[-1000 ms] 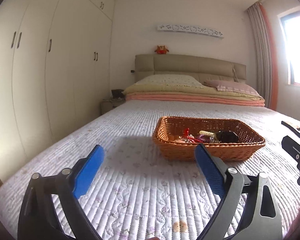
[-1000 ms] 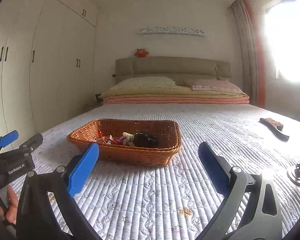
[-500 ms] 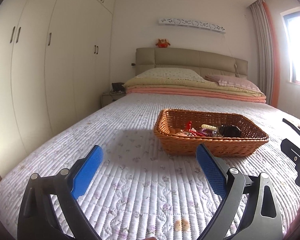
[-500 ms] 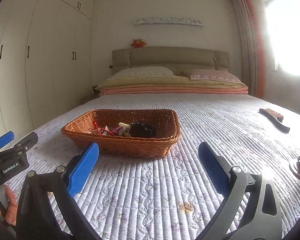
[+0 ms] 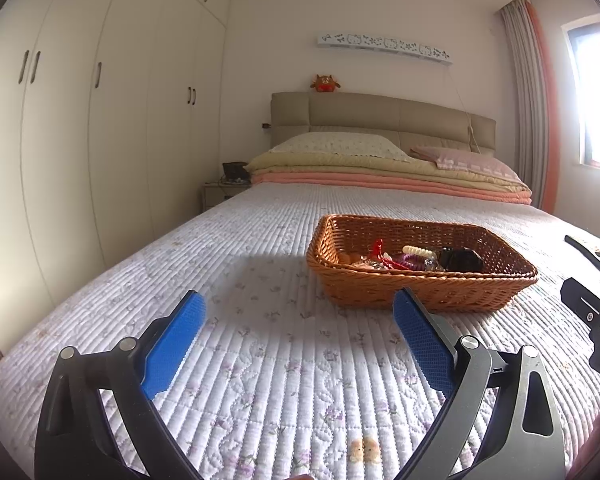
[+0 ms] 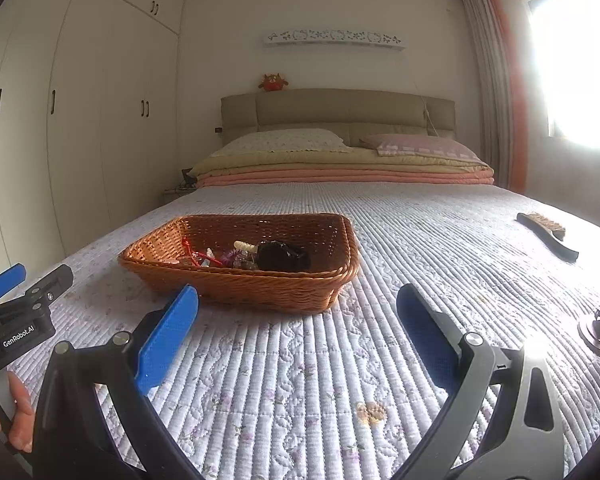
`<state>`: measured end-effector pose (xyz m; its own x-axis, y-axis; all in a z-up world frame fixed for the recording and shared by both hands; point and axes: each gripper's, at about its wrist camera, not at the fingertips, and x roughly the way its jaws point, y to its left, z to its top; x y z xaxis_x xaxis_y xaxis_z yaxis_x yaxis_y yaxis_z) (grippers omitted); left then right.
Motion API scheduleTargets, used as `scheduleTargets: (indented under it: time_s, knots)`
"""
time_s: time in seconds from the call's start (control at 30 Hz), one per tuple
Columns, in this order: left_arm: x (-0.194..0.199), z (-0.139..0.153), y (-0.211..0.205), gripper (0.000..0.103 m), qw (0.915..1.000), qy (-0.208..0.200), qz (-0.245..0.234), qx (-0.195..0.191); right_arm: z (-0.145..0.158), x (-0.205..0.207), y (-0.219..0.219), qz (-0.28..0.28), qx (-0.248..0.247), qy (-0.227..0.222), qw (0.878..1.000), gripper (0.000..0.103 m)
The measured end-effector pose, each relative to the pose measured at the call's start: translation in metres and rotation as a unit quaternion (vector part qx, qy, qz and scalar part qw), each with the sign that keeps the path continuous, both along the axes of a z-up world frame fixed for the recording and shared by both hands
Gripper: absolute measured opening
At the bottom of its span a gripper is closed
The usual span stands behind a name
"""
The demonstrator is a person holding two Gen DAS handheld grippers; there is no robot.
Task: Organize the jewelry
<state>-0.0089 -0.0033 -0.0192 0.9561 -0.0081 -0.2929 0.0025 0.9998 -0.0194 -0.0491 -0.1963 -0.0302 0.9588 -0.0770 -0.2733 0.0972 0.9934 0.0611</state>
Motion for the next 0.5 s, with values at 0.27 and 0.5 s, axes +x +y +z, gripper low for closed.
scheduleTargets:
  time_s: [0.27, 0.5]
  knots:
    - [0.0003, -0.0002, -0.0022, 0.092, 1.0000, 0.000, -0.001, 0.004, -0.0002, 0.0005, -0.0001, 0.000, 0.001, 0.002, 1.000, 0.095]
    - [0.0004, -0.0002, -0.0020, 0.094, 1.0000, 0.000, -0.001, 0.004, -0.0004, 0.0002, -0.0014, 0.000, 0.003, 0.003, 1.000, 0.095]
